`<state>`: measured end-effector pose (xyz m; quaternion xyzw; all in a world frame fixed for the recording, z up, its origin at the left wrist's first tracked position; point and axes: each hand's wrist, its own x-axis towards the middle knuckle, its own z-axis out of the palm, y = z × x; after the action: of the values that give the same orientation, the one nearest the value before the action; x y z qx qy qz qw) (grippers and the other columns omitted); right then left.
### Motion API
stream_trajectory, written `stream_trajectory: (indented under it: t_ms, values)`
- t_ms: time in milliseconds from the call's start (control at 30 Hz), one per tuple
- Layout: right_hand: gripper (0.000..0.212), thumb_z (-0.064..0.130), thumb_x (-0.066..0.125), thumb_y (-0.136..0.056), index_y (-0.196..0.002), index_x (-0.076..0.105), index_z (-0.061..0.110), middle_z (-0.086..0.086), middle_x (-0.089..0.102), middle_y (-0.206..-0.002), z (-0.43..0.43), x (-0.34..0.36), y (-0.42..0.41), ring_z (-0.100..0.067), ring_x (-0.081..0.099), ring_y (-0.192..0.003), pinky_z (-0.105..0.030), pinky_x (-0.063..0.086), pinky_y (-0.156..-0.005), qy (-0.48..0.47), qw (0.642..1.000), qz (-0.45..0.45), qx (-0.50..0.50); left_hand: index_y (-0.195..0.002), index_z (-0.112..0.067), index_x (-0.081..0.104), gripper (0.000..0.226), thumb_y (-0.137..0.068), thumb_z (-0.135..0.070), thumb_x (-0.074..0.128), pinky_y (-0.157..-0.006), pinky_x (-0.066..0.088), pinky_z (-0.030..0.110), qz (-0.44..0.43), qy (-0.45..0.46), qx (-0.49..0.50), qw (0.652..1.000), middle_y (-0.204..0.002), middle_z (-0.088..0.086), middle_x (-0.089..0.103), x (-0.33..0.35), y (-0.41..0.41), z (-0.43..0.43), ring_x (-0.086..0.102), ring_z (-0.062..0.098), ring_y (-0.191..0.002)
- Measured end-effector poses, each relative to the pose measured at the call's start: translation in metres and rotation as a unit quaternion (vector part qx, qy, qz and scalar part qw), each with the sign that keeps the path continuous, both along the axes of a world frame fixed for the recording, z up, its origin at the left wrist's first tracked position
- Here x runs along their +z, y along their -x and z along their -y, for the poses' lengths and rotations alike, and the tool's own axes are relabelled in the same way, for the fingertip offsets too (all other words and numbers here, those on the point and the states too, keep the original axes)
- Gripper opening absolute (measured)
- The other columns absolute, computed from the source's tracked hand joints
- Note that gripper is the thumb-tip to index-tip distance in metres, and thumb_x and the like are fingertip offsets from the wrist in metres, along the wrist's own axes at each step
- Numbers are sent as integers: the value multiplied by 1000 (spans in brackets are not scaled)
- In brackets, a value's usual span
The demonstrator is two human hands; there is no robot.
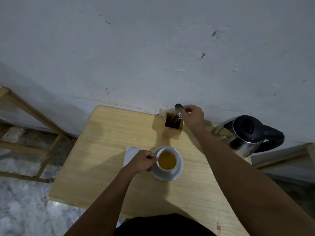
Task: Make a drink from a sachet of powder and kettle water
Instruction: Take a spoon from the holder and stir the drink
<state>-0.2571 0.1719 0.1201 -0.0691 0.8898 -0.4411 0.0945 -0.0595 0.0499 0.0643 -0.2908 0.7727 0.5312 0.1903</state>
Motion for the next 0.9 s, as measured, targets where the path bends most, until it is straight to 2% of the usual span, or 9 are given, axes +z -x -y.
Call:
stream_trajectory:
  t_ms: [133, 267, 333, 400, 500, 600, 700, 800, 900]
  values:
    - [16, 35, 66, -88, -83, 68, 19, 6, 68, -82, -9, 17, -20, -1, 60, -74, -10, 41, -61, 117, 991, -42, -59, -88, -11, 62, 13, -94, -21, 57, -40, 41, 10, -9, -7, 1, 1000, -65, 1, 62, -3, -2, 1, 58, 11, -52]
    - [17, 31, 67, -90, -97, 69, 15, 0, 69, -97, -23, 34, -41, -5, 62, -88, -3, 42, -71, 210, 970, -93, -83, -87, -12, 63, 14, -93, -23, 57, -51, 50, 18, -6, -5, 0, 1000, -61, -1, 64, -9, -1, 3, 59, 10, -50]
    - [9, 28, 64, -93, -100, 64, 23, 1, 69, -101, -30, 38, -51, -10, 64, -97, -13, 50, -80, 273, 955, -88, -81, -85, -13, 64, 14, -93, -24, 58, -58, 52, 26, -7, -4, 1, 1000, -60, 0, 64, -11, -1, 3, 59, 11, -50]
    - [7, 32, 58, -96, -103, 57, 31, 0, 71, -101, -36, 37, -60, -14, 68, -99, -31, 54, -87, 333, 938, -58, -73, -83, -14, 64, 15, -92, -24, 59, -61, 53, 29, -8, -6, 4, 1000, -61, 1, 64, -12, -1, 3, 60, 13, -51]
    - [7, 33, 49, -101, -107, 48, 31, -15, 72, -97, -46, 31, -68, -27, 73, -89, -40, 57, -82, 387, 918, -27, -75, -84, -13, 65, 15, -92, -24, 59, -63, 54, 31, -15, -7, 7, 1000, -62, 3, 64, -13, -2, 3, 61, 15, -55]
    - [9, 30, 46, -102, -109, 45, 24, -12, 69, -81, -56, 21, -78, -24, 70, -68, -38, 60, -67, 350, 931, -2, -106, -88, -10, 66, 15, -93, -23, 58, -60, 53, 28, -23, -3, 8, 1000, -63, 3, 64, -12, -2, 2, 60, 16, -56]
    - [16, 26, 53, -99, -110, 53, 14, -9, 61, -72, -65, 5, -91, -17, 60, -59, -37, 59, -59, 296, 942, 86, -134, -90, -7, 66, 16, -93, -21, 58, -56, 52, 25, -31, 2, 11, 999, -63, 5, 63, -12, -2, 0, 60, 17, -55]
    - [20, 17, 59, -95, -111, 61, 5, -12, 63, -85, -75, -6, -104, -17, 60, -66, -32, 56, -61, 254, 939, 198, -119, -90, -6, 66, 17, -93, -21, 58, -49, 50, 20, -36, 6, 10, 999, -63, 5, 62, -12, -2, 0, 59, 16, -54]
    - [13, 8, 61, -93, -104, 67, 7, -11, 69, -101, -82, -14, -117, -19, 63, -84, -31, 55, -73, 246, 936, 240, -78, -93, -1, 66, 21, -93, -20, 58, -47, 50, 19, -41, 3, 9, 999, -63, 7, 61, -13, -2, 0, 58, 16, -53]
